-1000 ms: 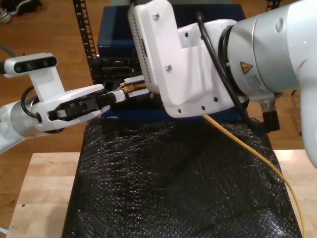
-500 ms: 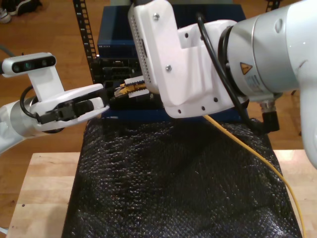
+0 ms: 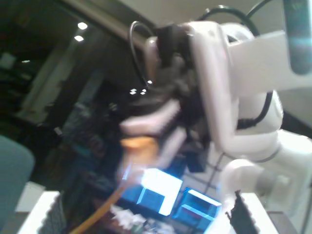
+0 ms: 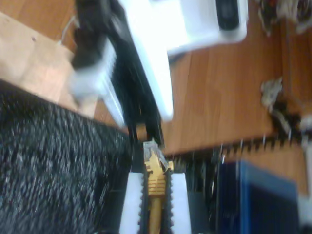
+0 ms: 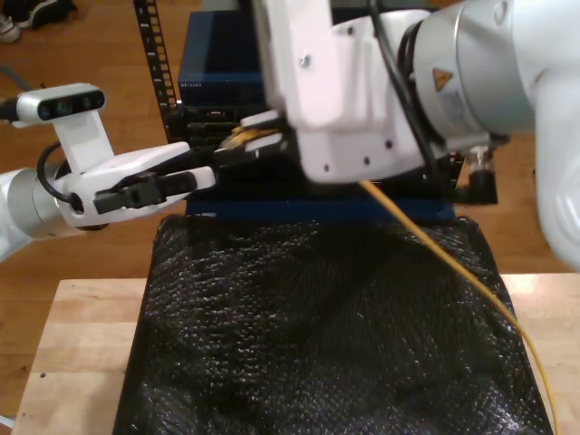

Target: Grab the cable and plug it in

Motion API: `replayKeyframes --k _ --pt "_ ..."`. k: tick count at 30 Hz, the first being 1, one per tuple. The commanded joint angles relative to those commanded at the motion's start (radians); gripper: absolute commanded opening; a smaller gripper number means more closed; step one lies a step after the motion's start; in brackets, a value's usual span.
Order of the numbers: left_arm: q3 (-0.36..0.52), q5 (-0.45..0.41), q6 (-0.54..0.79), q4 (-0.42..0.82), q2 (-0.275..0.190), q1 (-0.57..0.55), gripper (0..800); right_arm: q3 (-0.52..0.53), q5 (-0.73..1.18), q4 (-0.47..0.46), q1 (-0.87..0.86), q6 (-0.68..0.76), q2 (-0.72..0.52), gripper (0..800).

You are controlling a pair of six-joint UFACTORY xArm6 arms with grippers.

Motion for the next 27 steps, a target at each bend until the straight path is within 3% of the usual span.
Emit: replayKeyframes --k 5,10,15,20,27 --pt "-0.046 -0.066 0.002 0.029 -0.017 0.002 798 -0.011 0.074 0.000 -0.133 0.038 0.038 1" --pt "-0.106 -0.178 0.003 0.164 -0.031 0.002 798 -0.014 0.193 0.002 -0.265 0.043 0.057 1" --pt "-0.157 -0.295 0.005 0.336 -0.064 0.000 798 -0.012 0.324 0.000 -0.373 0.069 0.064 1" --pt "-0.189 -0.358 0.008 0.525 -0.098 -0.002 798 -0.012 0.453 -0.005 -0.448 0.083 0.083 1" --pt "-0.199 -0.471 0.054 0.859 -0.164 -0.003 798 -0.006 0.543 -0.012 -0.525 0.083 0.094 1"
